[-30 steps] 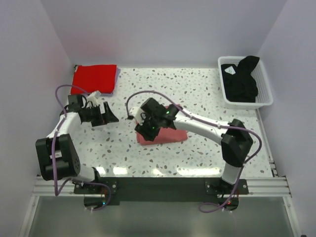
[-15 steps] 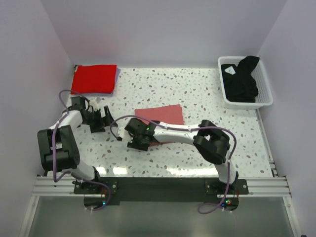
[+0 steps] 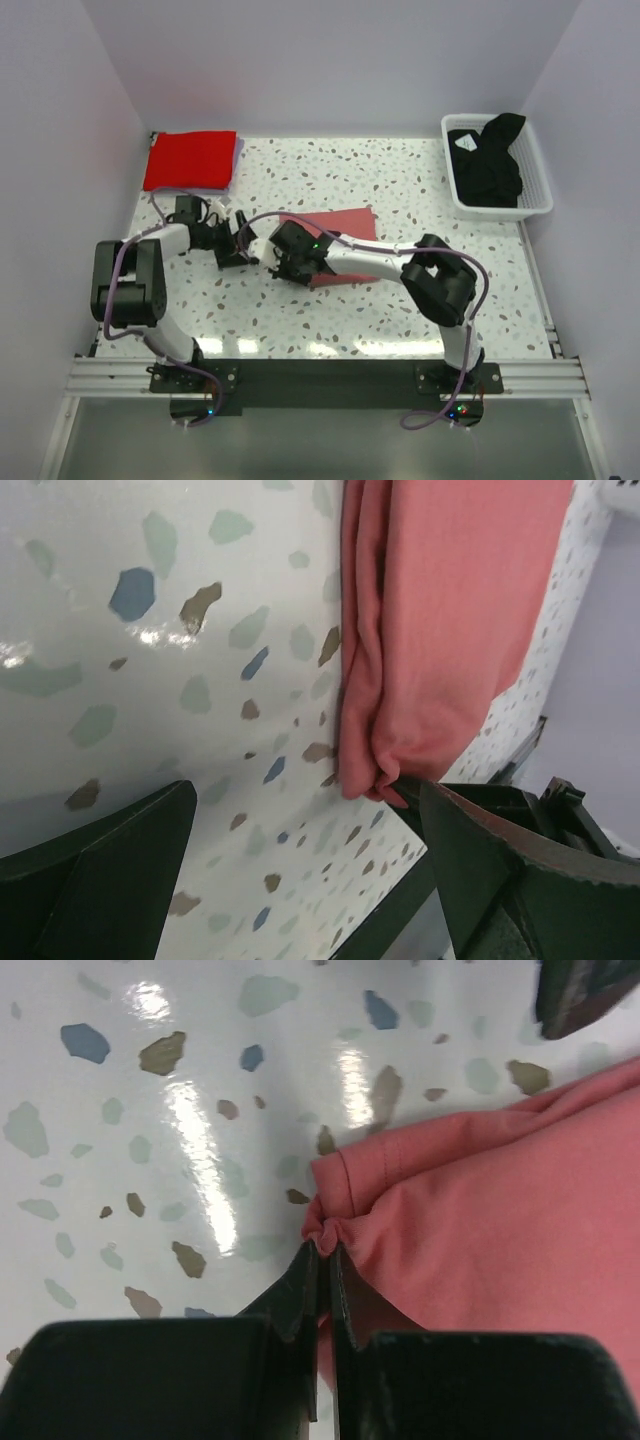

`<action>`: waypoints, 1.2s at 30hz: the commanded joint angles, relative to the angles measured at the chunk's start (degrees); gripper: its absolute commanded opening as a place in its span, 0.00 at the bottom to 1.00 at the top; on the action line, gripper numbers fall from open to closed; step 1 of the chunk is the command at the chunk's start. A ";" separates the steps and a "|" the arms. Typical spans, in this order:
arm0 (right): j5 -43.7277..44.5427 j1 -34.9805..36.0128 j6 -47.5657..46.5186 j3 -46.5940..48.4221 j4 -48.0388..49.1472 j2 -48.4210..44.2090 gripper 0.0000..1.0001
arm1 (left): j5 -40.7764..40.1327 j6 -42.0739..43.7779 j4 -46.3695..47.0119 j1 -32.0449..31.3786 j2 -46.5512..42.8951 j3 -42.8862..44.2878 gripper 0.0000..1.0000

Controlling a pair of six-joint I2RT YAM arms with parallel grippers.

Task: Fold and stack the t-shirts
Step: Neatly place the folded tshirt to the corner

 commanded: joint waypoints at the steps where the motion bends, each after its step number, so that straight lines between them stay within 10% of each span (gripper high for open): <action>1: -5.55 -2.55 1.87 1.60 3.88 -5.62 0.00 | 1.93 -12.48 11.65 -1.86 3.10 -2.61 1.00; 20: -5.65 -3.00 6.88 10.83 5.46 -1.76 0.00 | -8.95 -37.74 33.91 -11.26 10.58 -3.50 0.96; 36: -2.67 -3.00 10.49 13.02 8.02 1.50 0.01 | -12.39 -36.97 24.46 -13.90 14.27 8.18 0.13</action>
